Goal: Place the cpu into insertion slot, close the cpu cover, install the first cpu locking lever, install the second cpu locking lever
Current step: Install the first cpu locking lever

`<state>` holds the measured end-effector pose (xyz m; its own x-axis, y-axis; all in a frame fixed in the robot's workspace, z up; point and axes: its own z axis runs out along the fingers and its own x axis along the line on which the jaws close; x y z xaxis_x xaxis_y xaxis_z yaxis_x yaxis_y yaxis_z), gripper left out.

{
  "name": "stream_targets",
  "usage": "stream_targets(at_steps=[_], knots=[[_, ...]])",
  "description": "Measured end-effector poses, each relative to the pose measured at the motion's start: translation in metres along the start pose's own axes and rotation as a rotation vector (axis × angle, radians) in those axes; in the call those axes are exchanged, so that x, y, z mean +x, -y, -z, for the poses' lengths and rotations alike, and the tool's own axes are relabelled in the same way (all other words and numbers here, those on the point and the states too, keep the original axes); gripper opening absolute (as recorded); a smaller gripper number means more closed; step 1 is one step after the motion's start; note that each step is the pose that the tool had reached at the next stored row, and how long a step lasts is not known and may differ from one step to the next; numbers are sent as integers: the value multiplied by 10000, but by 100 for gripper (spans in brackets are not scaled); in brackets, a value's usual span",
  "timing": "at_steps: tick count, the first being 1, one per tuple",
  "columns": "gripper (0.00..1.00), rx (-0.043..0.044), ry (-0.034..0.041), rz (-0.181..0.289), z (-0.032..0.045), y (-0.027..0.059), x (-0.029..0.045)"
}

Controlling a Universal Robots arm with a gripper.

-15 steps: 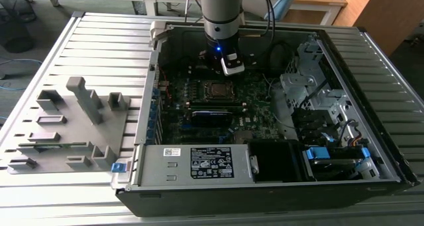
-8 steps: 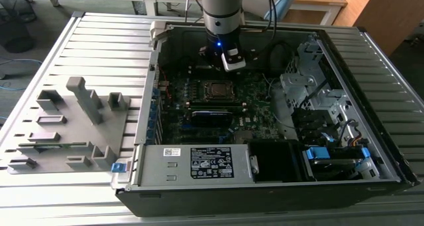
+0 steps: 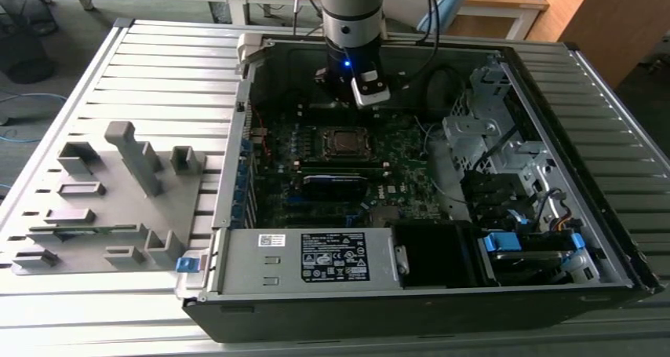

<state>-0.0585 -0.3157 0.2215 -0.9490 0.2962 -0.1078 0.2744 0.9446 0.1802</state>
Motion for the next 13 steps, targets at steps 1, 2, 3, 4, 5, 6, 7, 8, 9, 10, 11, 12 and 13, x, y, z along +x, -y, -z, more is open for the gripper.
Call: stream_targets(at_steps=[1,2,3,4,5,6,7,8,9,10,11,12,13], knots=[[10,0,0,0,0,0,0],[10,0,-1,-1,0,0,0],[10,1,-1,-1,1,0,0],[10,2,-2,0,2,0,0],[10,11,-35,-4,1,0,-1],[10,36,-110,-15,1,0,-2],[10,65,-198,-29,0,0,-2],[10,97,-288,-42,0,0,-3],[10,120,-357,-52,-1,-1,-4],[10,126,-373,-54,-1,0,-4],[10,126,-373,-55,0,0,-3],[10,127,-374,-55,0,0,-3],[10,127,-374,-55,0,0,-3]])
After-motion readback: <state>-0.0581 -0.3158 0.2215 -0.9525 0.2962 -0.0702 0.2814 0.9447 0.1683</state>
